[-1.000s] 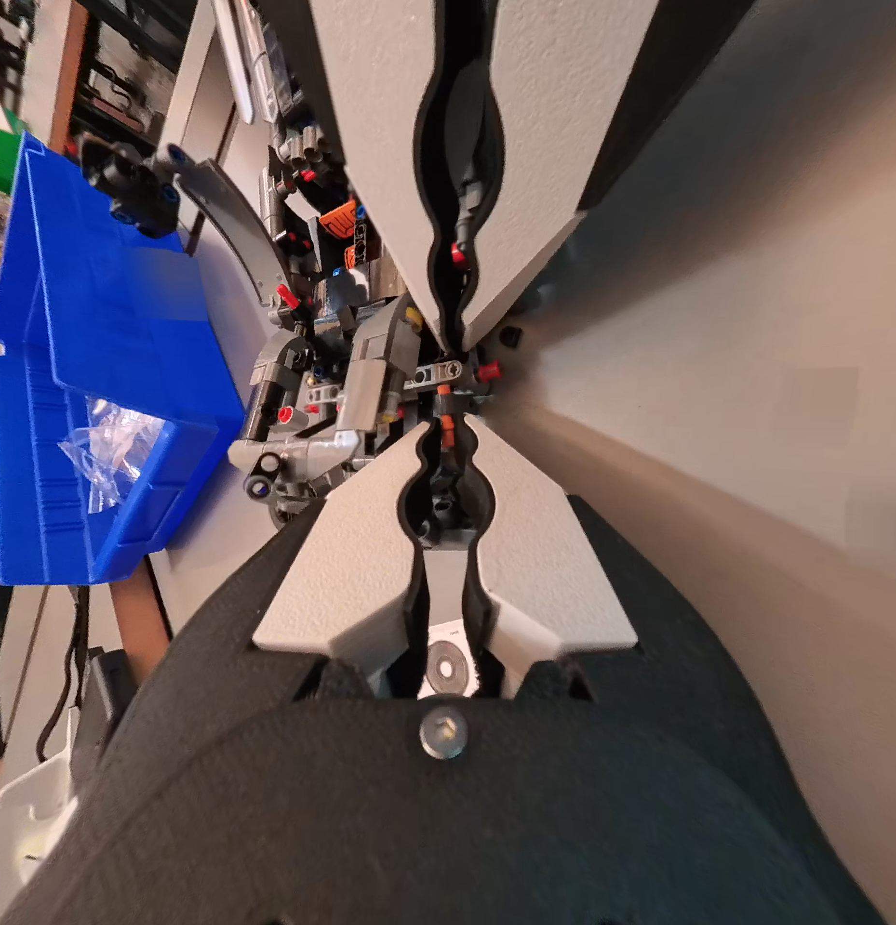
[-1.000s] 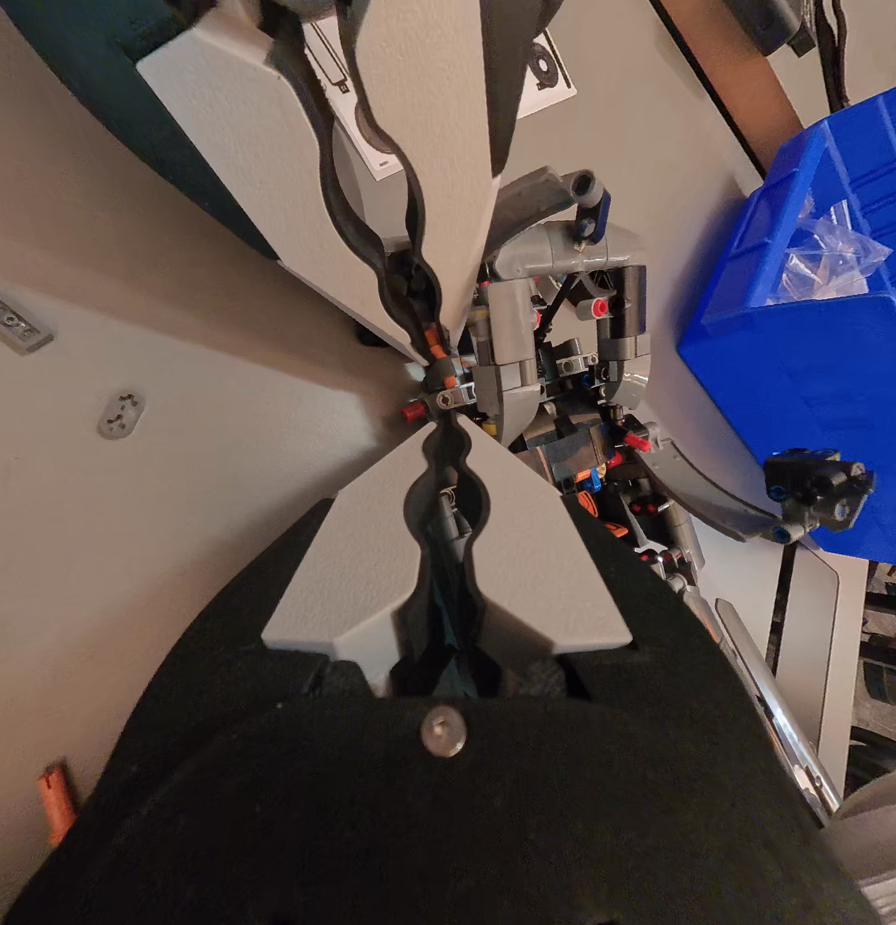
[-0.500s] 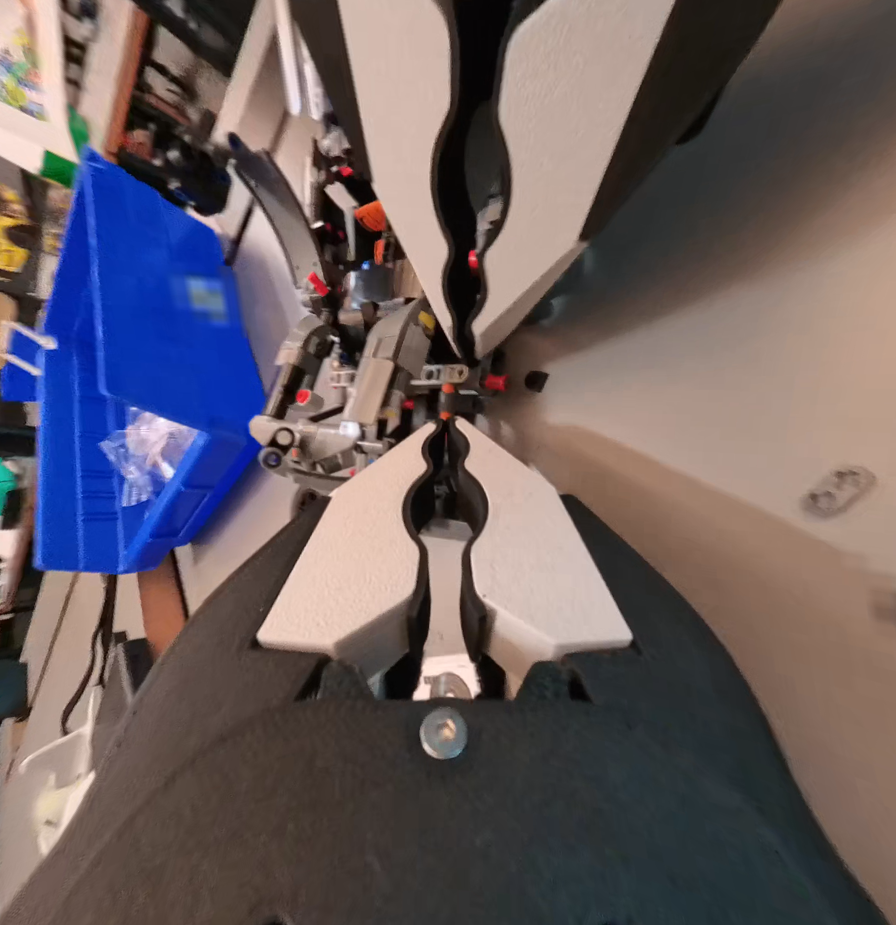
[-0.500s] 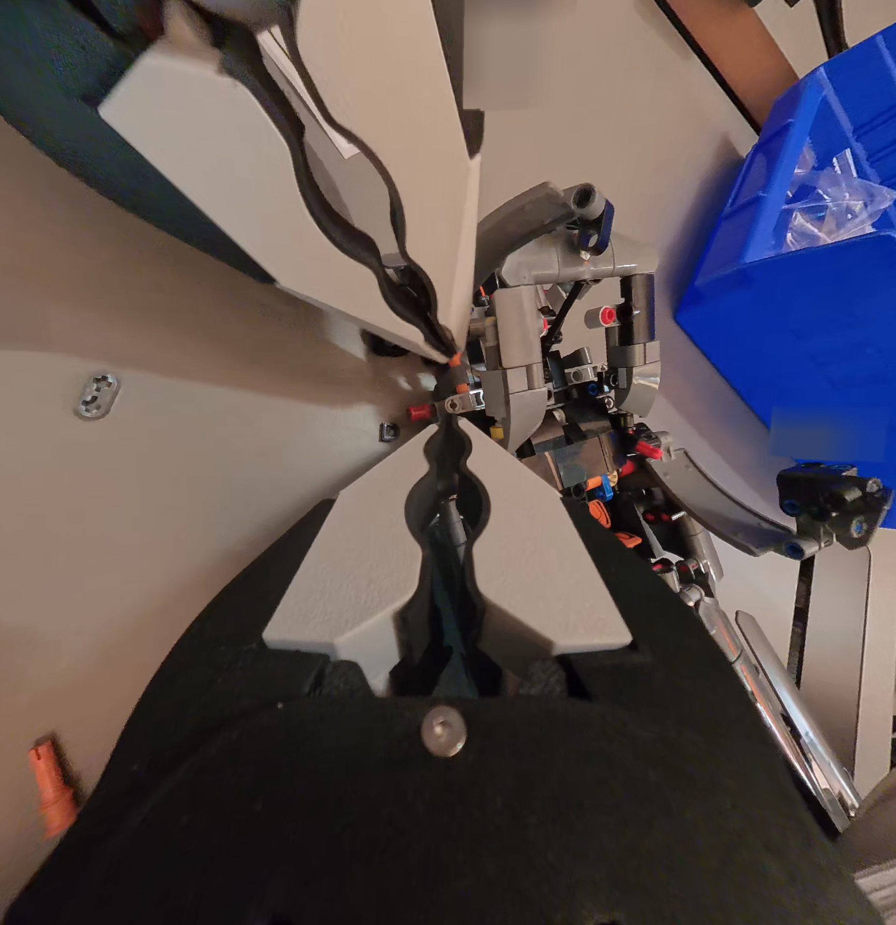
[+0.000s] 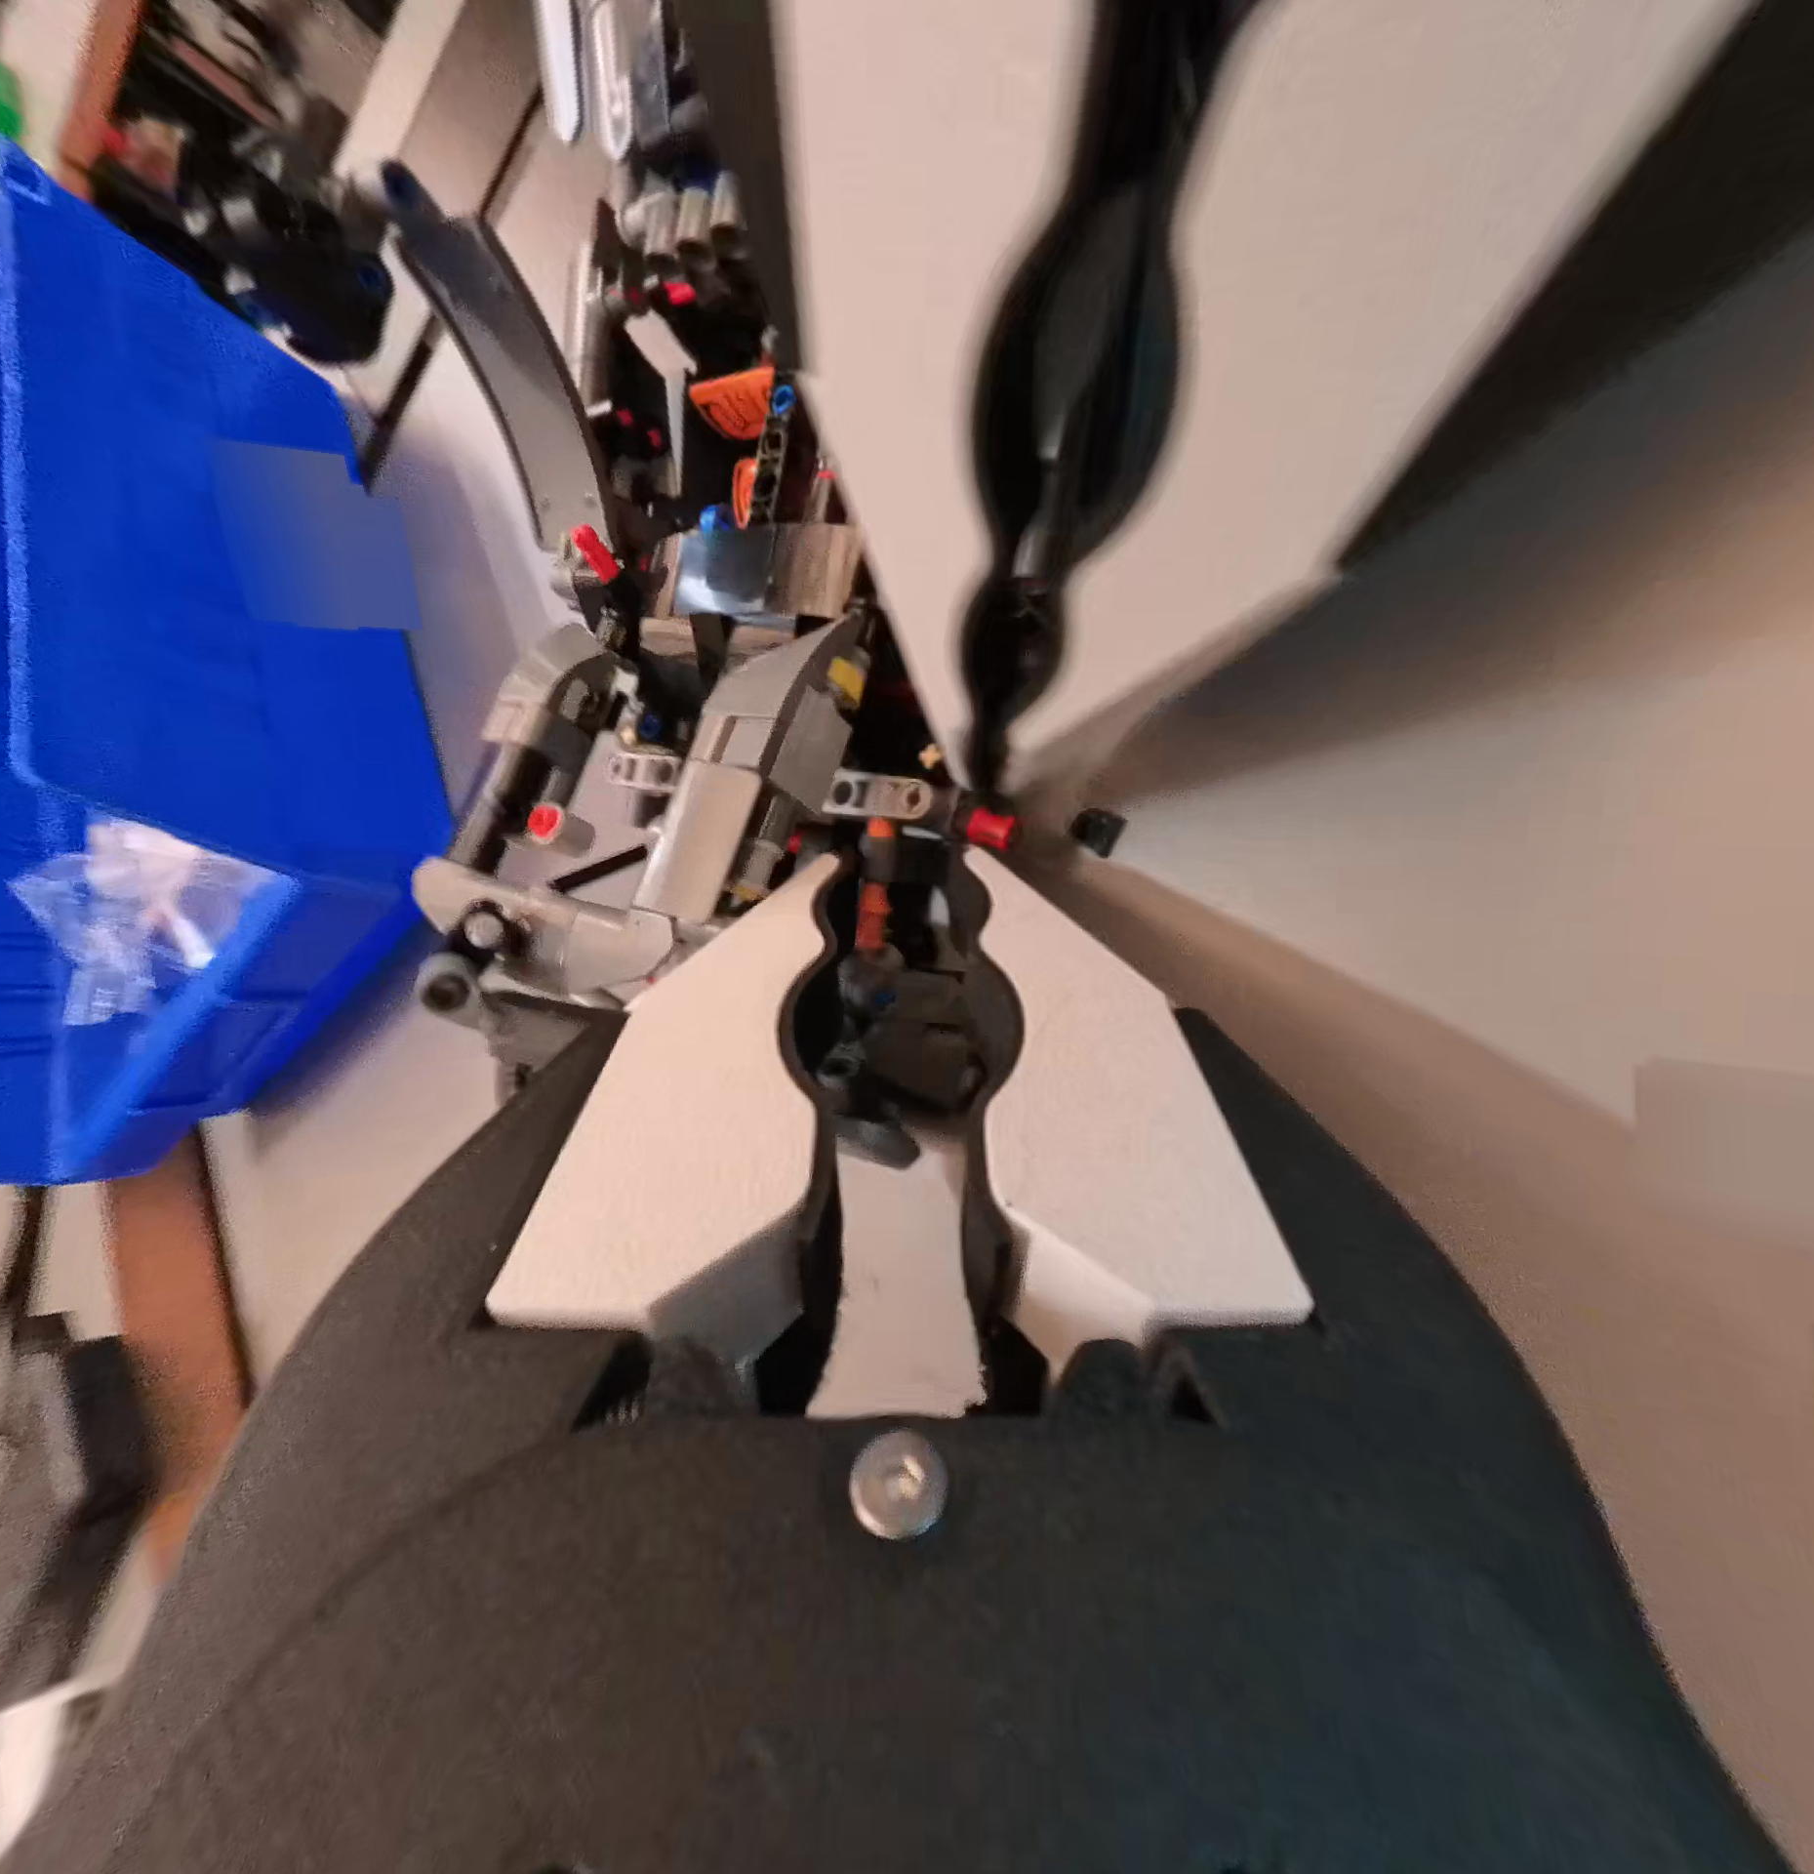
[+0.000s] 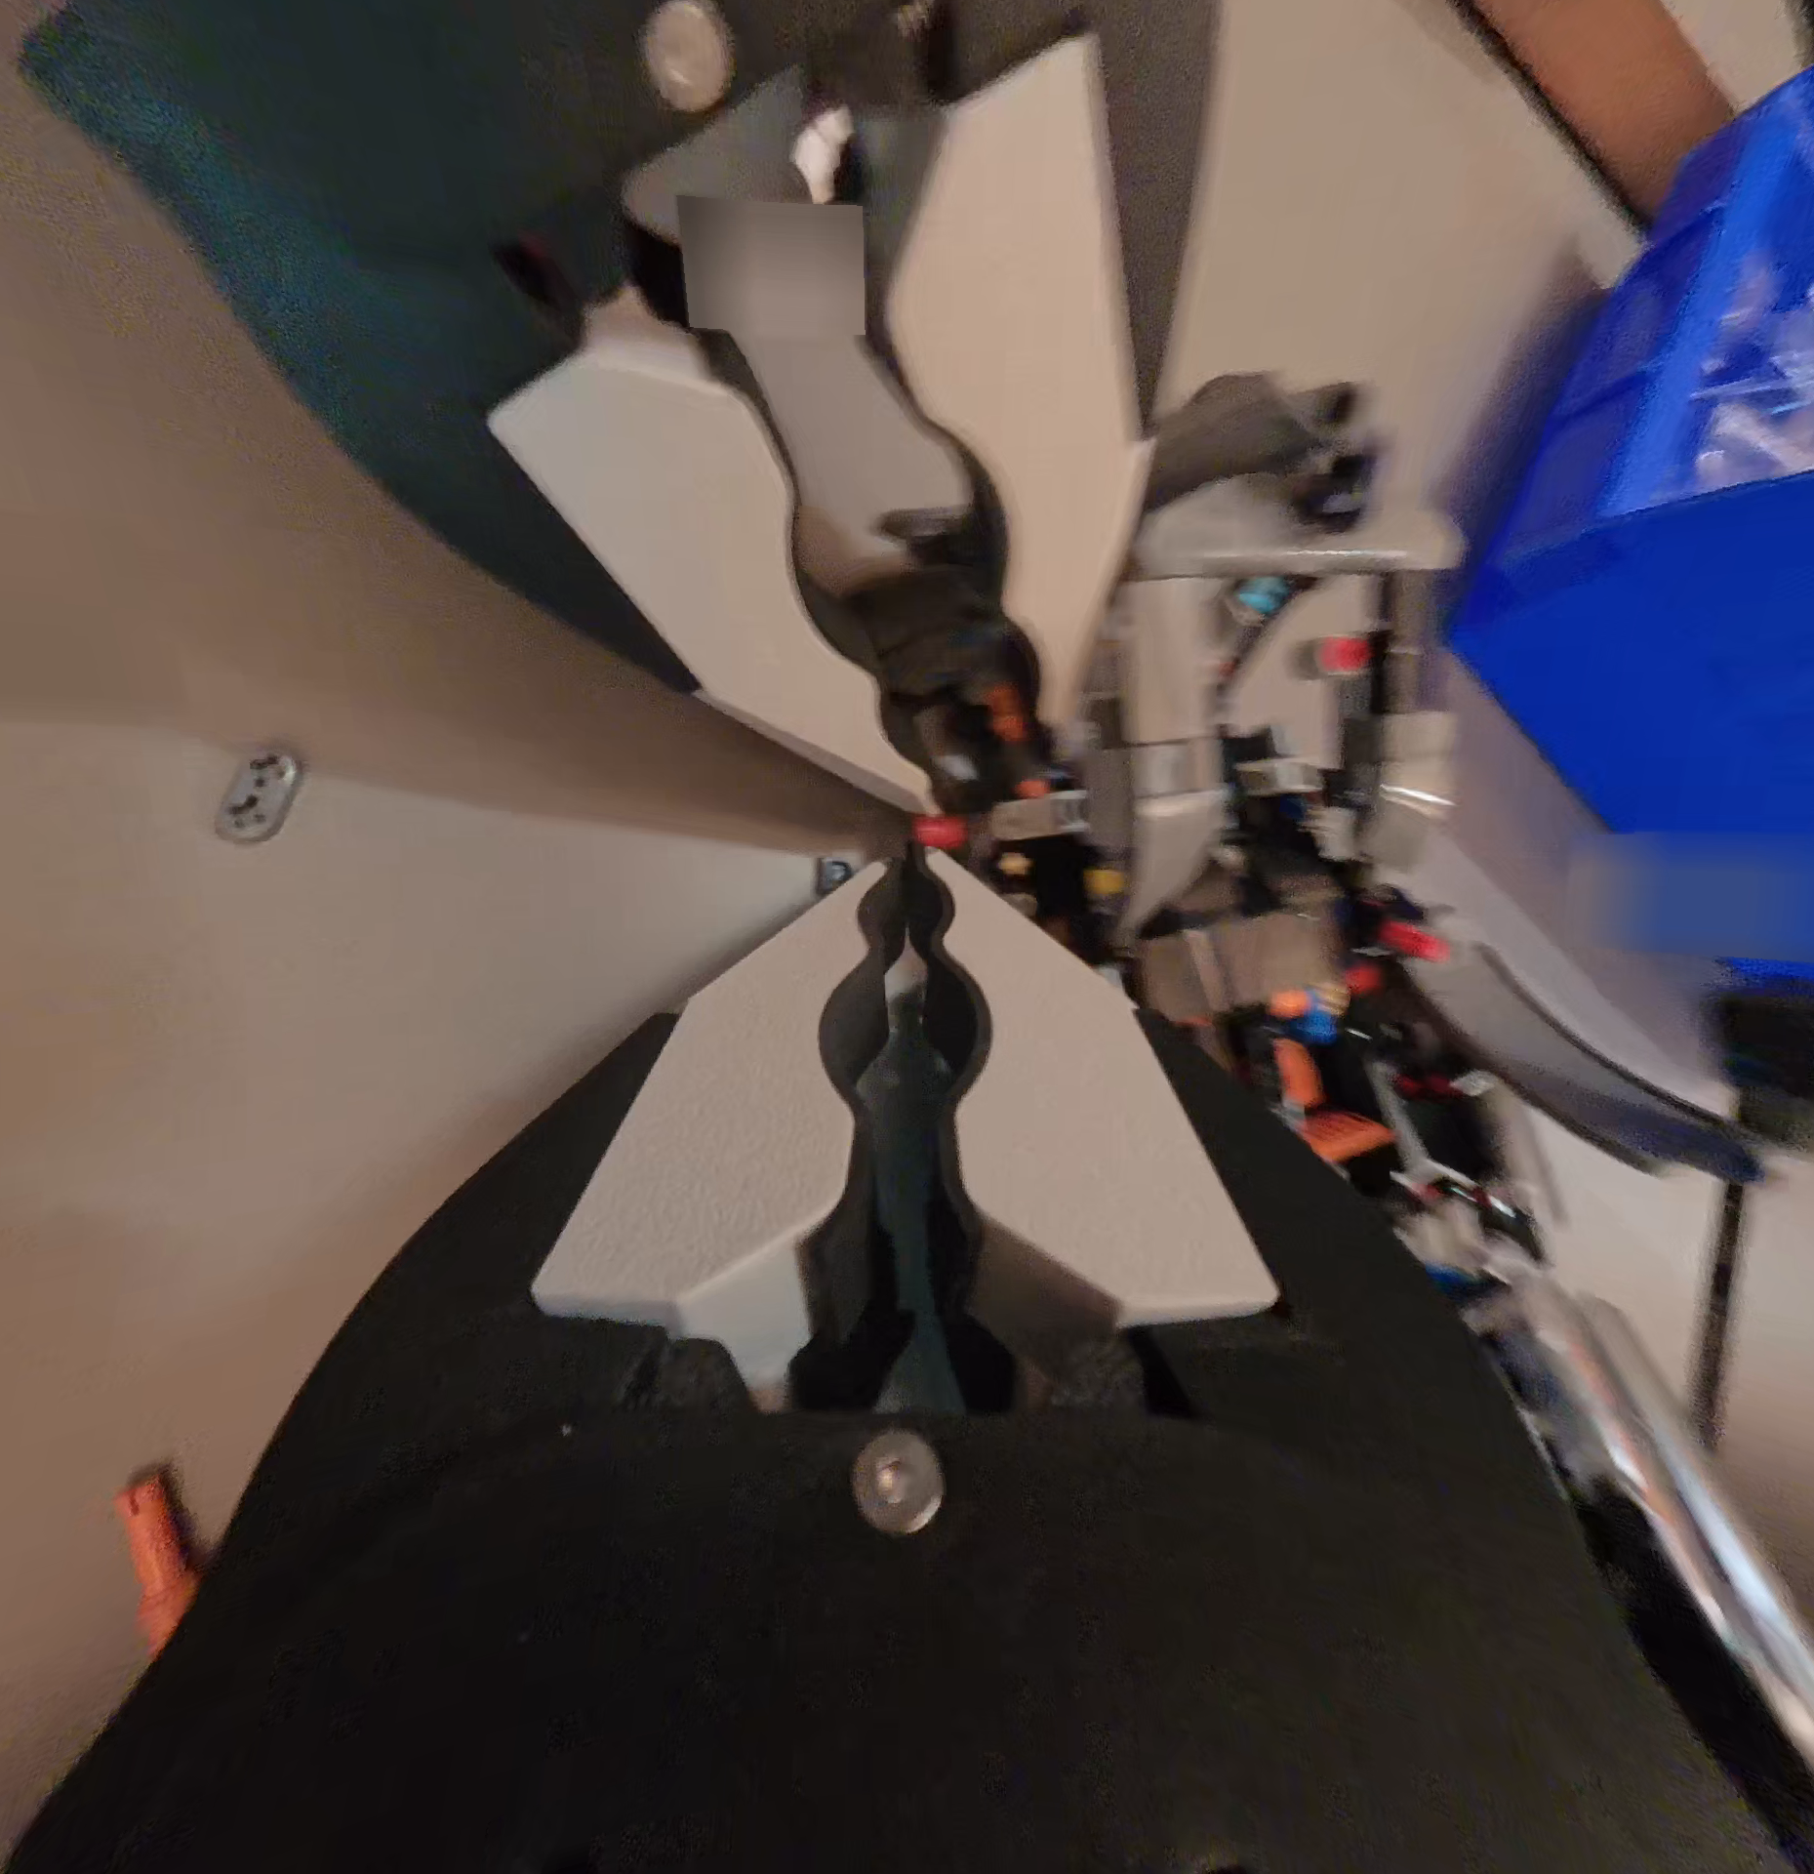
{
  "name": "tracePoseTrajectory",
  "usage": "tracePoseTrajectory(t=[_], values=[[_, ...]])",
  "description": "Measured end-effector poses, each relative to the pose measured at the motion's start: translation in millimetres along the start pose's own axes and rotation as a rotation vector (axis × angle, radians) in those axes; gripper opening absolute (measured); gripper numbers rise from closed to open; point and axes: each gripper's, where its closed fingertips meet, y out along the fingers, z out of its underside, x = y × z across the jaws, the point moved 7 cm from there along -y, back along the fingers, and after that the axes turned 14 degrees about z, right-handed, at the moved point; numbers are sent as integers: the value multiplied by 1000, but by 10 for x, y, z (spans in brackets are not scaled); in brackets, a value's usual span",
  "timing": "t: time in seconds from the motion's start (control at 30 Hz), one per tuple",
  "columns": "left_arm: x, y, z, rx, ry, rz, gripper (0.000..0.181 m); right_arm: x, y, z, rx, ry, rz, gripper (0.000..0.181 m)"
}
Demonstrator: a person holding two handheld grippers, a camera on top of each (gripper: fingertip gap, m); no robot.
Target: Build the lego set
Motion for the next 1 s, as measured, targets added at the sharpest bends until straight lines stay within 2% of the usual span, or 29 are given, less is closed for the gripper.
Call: tracePoseTrajectory(t=[0.07, 0.13, 0.23, 0.57, 1.0], values=[[65, 58, 43, -53, -21, -14, 20, 84, 87, 55, 10, -19, -17, 0], [75, 52, 38, -63, -48, -29, 14, 52, 40, -3, -7, -21, -3, 0], [91, 53, 9, -85, -82, 2, 10, -13, -25, -36, -24, 9, -14, 0], [151, 68, 10, -174, -186, 105, 6, -31, 27, 52, 31, 17, 3, 0], [197, 45, 13, -212, -195, 283, 4, -30, -14, 79, 9, 25, -43, 0]])
